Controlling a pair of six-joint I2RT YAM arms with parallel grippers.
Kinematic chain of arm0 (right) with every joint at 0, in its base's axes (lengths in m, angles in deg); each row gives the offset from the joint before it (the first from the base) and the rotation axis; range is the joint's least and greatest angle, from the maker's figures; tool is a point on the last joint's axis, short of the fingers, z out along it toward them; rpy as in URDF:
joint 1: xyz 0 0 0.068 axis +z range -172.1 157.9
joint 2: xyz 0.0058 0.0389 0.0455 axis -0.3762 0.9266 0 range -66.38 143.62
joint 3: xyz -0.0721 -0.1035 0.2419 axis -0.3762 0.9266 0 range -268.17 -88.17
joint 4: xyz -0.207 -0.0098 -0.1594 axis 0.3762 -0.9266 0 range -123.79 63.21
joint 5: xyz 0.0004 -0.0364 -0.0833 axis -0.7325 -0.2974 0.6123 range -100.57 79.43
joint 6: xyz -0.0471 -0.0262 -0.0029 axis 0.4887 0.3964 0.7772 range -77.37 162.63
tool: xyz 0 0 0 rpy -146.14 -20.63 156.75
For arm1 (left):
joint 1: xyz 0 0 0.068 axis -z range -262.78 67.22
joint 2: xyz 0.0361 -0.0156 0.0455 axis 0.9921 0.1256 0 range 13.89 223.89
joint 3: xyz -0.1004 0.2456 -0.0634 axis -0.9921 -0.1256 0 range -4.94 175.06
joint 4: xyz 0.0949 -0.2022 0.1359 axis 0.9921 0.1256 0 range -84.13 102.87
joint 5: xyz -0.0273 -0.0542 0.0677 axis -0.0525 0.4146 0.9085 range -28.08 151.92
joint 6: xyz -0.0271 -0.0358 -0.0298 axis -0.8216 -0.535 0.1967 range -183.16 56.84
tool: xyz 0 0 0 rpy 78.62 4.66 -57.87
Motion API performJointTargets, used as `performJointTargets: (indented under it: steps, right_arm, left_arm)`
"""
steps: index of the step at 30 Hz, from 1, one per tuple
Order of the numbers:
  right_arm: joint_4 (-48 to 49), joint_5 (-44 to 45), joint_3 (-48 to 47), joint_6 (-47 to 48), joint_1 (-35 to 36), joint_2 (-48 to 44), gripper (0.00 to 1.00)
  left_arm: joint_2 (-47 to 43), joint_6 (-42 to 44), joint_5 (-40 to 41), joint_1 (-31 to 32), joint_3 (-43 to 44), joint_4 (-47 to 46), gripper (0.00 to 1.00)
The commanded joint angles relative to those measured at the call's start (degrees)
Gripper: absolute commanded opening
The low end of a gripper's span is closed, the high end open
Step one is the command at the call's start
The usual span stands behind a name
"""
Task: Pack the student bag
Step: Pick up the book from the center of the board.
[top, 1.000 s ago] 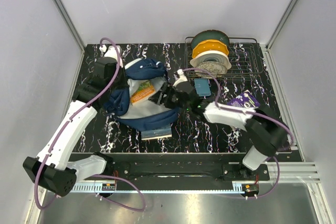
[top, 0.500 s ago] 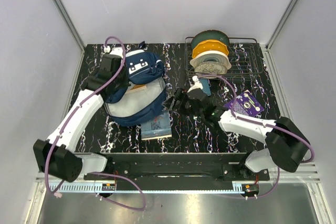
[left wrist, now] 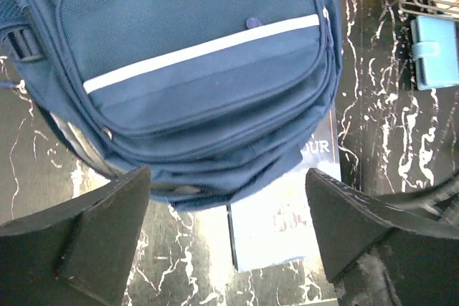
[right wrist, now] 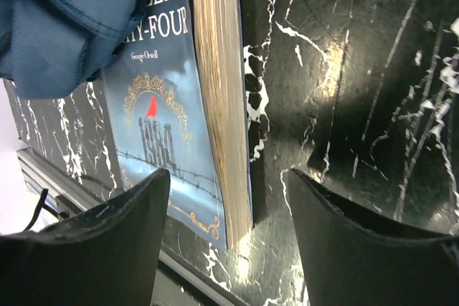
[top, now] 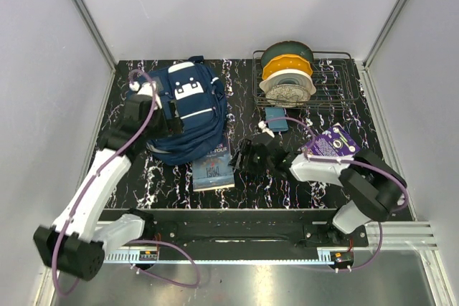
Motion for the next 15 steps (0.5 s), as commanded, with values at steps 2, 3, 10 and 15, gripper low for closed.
performJointTargets:
  steps: [2,3,10,15]
  right_arm:
    - [3.44,-4.35,-4.74,0.87,-0.22,4.75,0.7]
    - [3.44,-4.43,-4.92,0.87,-0.22,5.11,0.7]
    - [3.18,-5.57,-7.12,1.22,-0.22,7.48,0.7]
    - [1.95,-5.58,-7.56,1.75,-0.13,6.87,0.74]
  left_arm:
    - [-14.06,-6.19,-3.05,-0.17,-7.04,-0.17,0.97]
    - [-15.2,-7.25,-6.02,0.09,-8.45,-0.25,0.97]
    - [-16.37,-16.13,-0.79,11.95,-18.47,-0.17,0.97]
    - [-13.02,-19.65,3.0,18.46,-19.88,-2.26,0.97]
